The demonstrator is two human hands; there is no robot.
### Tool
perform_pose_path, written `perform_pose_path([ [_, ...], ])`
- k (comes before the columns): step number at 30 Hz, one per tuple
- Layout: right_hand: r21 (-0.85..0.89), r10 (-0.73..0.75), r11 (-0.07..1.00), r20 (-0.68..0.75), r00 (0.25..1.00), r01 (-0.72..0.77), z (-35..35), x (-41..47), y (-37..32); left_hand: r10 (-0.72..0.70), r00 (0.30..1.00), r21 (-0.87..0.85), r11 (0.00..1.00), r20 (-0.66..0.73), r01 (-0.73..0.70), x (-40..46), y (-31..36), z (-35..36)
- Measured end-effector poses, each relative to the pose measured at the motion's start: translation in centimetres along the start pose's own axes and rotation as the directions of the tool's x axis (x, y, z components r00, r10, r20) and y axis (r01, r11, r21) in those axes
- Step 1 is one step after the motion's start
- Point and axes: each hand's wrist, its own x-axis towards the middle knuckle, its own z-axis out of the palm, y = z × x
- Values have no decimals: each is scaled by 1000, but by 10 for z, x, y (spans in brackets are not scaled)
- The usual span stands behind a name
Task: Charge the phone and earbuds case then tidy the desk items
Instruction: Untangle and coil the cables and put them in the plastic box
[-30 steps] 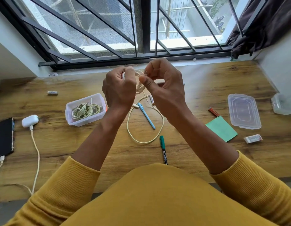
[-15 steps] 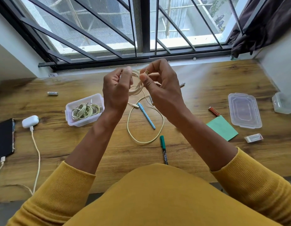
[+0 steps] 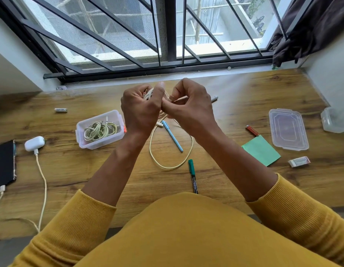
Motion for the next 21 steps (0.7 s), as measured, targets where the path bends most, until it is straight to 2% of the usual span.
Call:
perform_pose_path([
  [3, 9, 19, 1000, 15, 1000, -19, 5, -4, 6, -7, 1000, -40, 999, 24, 8, 1, 3, 2],
  [8, 35, -20, 999, -73, 997, 23, 6, -7, 4, -4, 999, -62, 998, 39, 6, -1, 9, 4],
  [14, 81, -91, 991, -137, 986, 102, 7, -13, 2, -52, 997, -59, 997, -53, 49, -3, 12, 8],
  [18, 220, -48, 973, -84, 995, 65, 6, -14, 3, -52, 996, -73, 996, -65, 48, 1, 11, 5],
  [21, 371, 49, 928, -42, 998, -30, 4, -13, -1, -67, 998, -117, 991, -22, 64, 4, 13, 1],
])
